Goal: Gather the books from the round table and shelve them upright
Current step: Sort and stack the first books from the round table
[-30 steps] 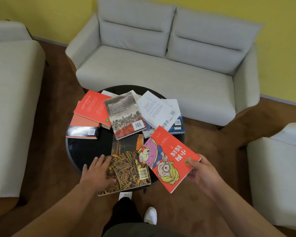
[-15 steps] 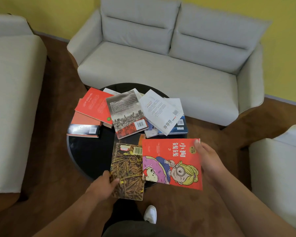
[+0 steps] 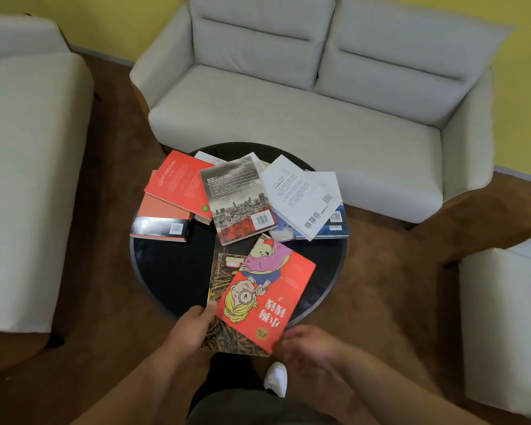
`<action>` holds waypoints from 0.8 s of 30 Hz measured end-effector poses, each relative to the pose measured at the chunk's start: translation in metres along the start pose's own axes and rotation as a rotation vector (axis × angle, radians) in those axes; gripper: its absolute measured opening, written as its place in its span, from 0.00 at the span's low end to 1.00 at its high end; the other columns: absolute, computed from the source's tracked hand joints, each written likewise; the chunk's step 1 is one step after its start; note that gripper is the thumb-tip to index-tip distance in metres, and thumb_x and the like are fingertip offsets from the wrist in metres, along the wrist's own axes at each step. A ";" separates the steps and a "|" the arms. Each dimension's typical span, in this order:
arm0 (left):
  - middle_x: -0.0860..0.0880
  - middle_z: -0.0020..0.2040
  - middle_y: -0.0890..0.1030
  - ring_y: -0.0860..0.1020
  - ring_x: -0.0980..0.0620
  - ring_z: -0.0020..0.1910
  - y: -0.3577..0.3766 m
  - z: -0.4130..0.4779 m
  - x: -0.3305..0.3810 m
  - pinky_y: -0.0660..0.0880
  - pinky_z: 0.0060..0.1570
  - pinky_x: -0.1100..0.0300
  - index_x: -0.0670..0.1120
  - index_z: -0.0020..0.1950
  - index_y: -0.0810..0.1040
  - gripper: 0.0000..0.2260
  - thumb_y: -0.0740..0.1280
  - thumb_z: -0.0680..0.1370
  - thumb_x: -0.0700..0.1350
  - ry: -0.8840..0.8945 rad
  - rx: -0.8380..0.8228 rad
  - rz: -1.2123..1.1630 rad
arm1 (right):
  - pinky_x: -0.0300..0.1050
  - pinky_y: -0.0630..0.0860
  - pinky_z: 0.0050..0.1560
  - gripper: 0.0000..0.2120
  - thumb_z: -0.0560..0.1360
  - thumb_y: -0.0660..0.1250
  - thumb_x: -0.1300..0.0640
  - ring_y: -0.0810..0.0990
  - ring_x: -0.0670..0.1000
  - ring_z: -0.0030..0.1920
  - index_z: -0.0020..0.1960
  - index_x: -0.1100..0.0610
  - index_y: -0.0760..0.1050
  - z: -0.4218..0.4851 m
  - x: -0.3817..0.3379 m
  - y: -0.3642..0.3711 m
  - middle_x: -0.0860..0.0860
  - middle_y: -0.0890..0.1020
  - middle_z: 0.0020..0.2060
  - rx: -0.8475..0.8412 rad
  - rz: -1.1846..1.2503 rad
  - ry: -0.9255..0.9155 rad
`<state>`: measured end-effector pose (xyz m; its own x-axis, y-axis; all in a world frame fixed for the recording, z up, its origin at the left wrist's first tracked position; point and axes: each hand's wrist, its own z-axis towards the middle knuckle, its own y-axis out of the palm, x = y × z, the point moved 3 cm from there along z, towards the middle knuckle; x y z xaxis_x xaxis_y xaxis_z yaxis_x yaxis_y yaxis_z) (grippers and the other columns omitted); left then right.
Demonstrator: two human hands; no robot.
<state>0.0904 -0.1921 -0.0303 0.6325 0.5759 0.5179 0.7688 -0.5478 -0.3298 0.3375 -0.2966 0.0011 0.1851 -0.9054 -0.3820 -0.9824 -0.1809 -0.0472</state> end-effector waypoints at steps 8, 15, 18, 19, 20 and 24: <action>0.48 0.64 0.80 0.81 0.48 0.59 -0.007 0.021 0.031 0.75 0.64 0.47 0.51 0.69 0.75 0.31 0.70 0.70 0.65 0.038 -0.046 -0.031 | 0.58 0.79 0.60 0.16 0.80 0.68 0.51 0.81 0.57 0.59 0.63 0.56 0.69 0.054 -0.036 -0.015 0.54 0.80 0.61 0.274 0.324 -0.097; 0.44 0.49 0.87 0.87 0.45 0.45 -0.004 0.037 0.056 0.83 0.45 0.50 0.42 0.61 0.74 0.24 0.75 0.73 0.54 -0.074 -0.090 -0.243 | 0.46 0.80 0.44 0.14 0.81 0.64 0.59 0.83 0.51 0.47 0.64 0.52 0.67 0.059 -0.067 0.002 0.51 0.81 0.51 0.304 0.326 -0.118; 0.39 0.50 0.86 0.86 0.39 0.46 -0.009 0.040 0.053 0.83 0.49 0.42 0.38 0.63 0.75 0.32 0.77 0.69 0.57 -0.137 -0.157 -0.295 | 0.43 0.78 0.43 0.18 0.80 0.65 0.60 0.83 0.50 0.49 0.68 0.52 0.66 0.057 -0.071 0.014 0.52 0.81 0.55 0.240 0.266 -0.148; 0.38 0.51 0.86 0.86 0.37 0.48 -0.010 0.036 0.053 0.81 0.54 0.38 0.37 0.63 0.77 0.30 0.76 0.70 0.57 -0.159 -0.190 -0.325 | 0.44 0.78 0.45 0.19 0.80 0.65 0.59 0.83 0.51 0.51 0.69 0.53 0.66 0.057 -0.070 0.016 0.52 0.81 0.56 0.217 0.264 -0.145; 0.37 0.52 0.86 0.85 0.36 0.50 -0.008 0.034 0.052 0.79 0.57 0.37 0.37 0.62 0.79 0.27 0.74 0.73 0.56 -0.163 -0.226 -0.353 | 0.46 0.79 0.48 0.19 0.80 0.65 0.59 0.83 0.52 0.52 0.69 0.54 0.65 0.057 -0.067 0.017 0.52 0.81 0.57 0.203 0.280 -0.135; 0.38 0.55 0.83 0.85 0.37 0.48 0.003 0.026 0.042 0.81 0.51 0.37 0.40 0.63 0.69 0.30 0.76 0.72 0.55 -0.158 -0.149 -0.374 | 0.57 0.80 0.59 0.18 0.79 0.67 0.57 0.85 0.56 0.53 0.66 0.55 0.65 0.057 -0.053 0.024 0.54 0.83 0.55 0.133 0.459 -0.047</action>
<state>0.1219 -0.1538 -0.0299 0.3286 0.8308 0.4492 0.9332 -0.3588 -0.0190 0.3024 -0.2315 -0.0321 -0.2667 -0.8614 -0.4324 -0.9578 0.2868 0.0194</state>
